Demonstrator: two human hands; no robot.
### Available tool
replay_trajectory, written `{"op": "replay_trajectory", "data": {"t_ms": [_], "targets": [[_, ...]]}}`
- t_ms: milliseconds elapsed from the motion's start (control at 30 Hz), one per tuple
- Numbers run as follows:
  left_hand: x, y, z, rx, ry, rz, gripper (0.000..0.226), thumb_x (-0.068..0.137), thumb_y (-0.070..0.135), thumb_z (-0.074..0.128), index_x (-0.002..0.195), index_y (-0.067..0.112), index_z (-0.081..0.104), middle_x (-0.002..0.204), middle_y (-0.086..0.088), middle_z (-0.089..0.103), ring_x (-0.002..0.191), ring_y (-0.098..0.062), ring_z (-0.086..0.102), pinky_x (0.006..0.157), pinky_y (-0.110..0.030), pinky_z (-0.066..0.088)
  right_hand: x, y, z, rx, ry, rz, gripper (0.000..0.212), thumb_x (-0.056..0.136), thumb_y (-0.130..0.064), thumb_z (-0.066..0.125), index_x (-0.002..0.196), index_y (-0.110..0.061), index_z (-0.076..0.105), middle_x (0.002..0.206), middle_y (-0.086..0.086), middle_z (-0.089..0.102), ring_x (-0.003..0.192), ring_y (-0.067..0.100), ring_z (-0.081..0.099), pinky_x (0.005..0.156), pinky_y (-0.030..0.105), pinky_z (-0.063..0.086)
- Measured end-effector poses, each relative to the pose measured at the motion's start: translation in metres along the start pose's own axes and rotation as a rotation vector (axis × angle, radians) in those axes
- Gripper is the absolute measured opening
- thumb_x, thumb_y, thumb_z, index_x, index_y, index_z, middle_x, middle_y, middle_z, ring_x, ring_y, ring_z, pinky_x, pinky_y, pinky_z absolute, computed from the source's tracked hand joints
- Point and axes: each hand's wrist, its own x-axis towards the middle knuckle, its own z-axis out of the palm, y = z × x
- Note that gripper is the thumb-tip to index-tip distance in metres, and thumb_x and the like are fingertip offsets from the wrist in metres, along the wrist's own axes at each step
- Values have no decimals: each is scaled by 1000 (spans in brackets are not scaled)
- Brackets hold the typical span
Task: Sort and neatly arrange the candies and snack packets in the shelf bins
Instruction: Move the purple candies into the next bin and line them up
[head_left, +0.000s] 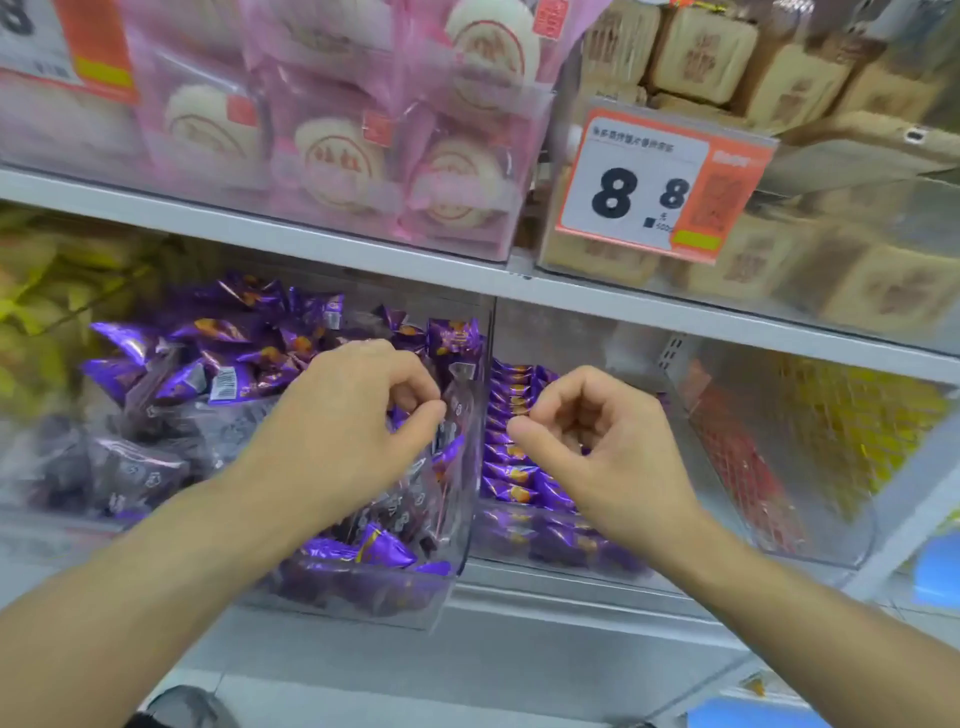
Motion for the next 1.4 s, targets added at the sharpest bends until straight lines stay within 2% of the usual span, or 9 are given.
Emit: {"op": "replay_trajectory", "data": {"t_ms": [233,400,500,600,867,967,1067,1267,1400], "targets": [[-7,-87,-50,309,-76,-203,35,79,38,76,108,20,71,110,-7,62,109,-33,46,97,-39,36,55,-37,99,-329,-301,-196,16,80,-16,75,95,-16,72,83,-7,69,68,0,59,71,17,49],[-12,-125,-67,300,-47,-240,49,80,33,77,124,16,64,118,-11,55,114,-32,47,98,-31,31,124,-38,160,-486,-319,-190,52,87,-34,71,133,-17,55,126,5,64,112,23,60,77,15,33],[-13,-136,-63,288,-12,-236,48,80,30,75,123,14,62,117,-11,55,112,-32,50,97,-32,34,141,-35,190,-635,-492,-228,66,90,-46,65,147,-25,40,143,4,52,128,28,49,99,28,38],[-11,-137,-58,312,35,-220,51,82,25,72,127,7,56,122,-14,51,114,-34,46,99,-39,37,144,-26,203,-714,-473,-259,52,88,-36,68,136,-27,50,132,5,57,123,30,50,102,37,40],[4,-146,-52,322,-52,-172,49,78,32,79,121,14,65,113,-9,69,107,-32,56,94,-45,44,137,-27,175,-451,-443,-219,15,88,-16,70,101,-23,72,99,-5,71,86,10,62,78,23,47],[1,-138,-55,302,-13,-144,41,74,33,82,110,18,70,103,-3,69,102,-26,53,89,-36,42,127,-31,161,-388,-399,-162,21,81,-7,74,99,-19,72,78,-15,65,65,-4,57,60,2,40],[-5,-130,-65,237,60,-152,37,69,30,86,100,22,68,99,6,59,99,-16,49,80,-19,30,112,-35,150,-361,-286,-119,27,77,-2,66,94,-22,74,65,-16,63,62,4,64,64,12,51],[-16,-111,-80,-86,96,-412,40,67,21,89,89,29,56,82,10,67,59,3,60,55,-11,41,101,-38,137,-361,-280,-129,23,76,-14,71,99,-19,73,81,-13,68,66,0,61,68,12,49],[-18,-107,-76,-322,41,-603,46,65,16,91,100,19,61,89,-1,71,65,-8,67,62,-21,52,108,-36,150,-563,-400,-136,39,79,-35,77,114,-19,69,96,-1,72,86,17,64,73,20,42]]}}
